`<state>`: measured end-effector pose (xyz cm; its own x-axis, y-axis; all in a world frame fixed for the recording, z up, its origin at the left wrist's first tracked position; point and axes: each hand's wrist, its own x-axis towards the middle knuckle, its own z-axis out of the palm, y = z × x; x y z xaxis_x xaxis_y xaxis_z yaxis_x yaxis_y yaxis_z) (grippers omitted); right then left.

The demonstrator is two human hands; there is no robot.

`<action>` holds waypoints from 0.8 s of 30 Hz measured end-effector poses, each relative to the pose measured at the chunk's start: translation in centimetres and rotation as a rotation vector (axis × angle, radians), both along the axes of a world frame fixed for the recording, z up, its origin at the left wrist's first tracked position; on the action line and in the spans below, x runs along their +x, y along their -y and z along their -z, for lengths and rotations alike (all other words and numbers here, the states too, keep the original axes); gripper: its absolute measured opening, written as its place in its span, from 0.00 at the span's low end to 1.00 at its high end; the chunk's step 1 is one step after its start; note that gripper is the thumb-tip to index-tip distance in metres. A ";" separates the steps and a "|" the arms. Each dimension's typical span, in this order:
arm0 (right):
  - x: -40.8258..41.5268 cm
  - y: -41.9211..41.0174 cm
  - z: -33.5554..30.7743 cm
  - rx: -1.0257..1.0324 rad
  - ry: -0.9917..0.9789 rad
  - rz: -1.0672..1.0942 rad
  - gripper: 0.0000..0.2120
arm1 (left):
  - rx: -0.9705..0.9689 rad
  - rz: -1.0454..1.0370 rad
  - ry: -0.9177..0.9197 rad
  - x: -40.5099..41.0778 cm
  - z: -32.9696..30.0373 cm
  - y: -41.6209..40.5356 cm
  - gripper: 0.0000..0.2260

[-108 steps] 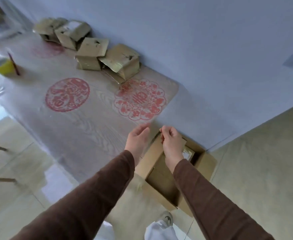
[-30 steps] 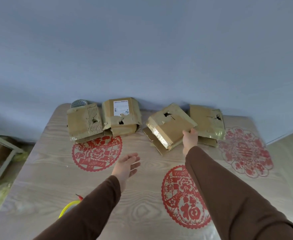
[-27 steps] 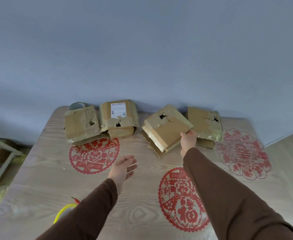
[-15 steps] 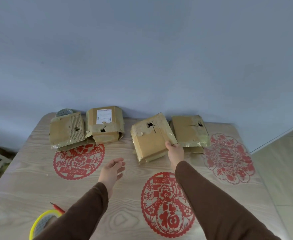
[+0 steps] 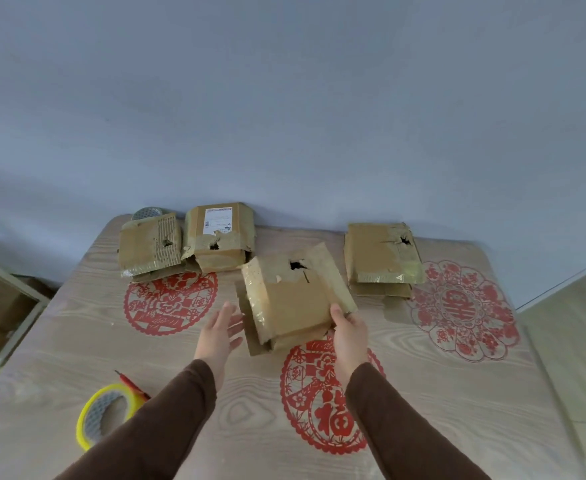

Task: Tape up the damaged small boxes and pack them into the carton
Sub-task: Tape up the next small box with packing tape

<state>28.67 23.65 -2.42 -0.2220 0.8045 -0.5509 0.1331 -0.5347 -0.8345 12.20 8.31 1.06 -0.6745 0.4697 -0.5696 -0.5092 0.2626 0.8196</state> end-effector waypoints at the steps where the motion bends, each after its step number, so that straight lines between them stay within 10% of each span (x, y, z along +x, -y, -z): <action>1: 0.4 0.8 -0.1 -0.004 0.004 -0.031 0.23 | 0.017 -0.016 0.007 0.1 -0.1 0.3 0.21; 7: 3.5 7.2 -0.1 -0.110 -0.002 -0.089 0.08 | -0.308 0.095 -0.064 2.4 2.1 3.8 0.43; 11: 5.5 11.4 1.7 -0.169 0.048 -0.203 0.10 | -0.163 -0.002 0.181 5.3 3.7 6.8 0.26; 16: 6.5 11.5 2.3 -0.282 -0.016 -0.230 0.09 | -0.125 -0.051 0.124 5.7 5.8 8.8 0.28; 21: 6.9 10.2 3.0 0.082 0.229 -0.411 0.34 | -0.125 -0.045 0.134 5.3 6.1 9.4 0.20; 24: 6.2 9.8 2.5 0.122 0.182 -0.611 0.25 | -0.131 -0.078 0.104 5.4 6.6 9.6 0.23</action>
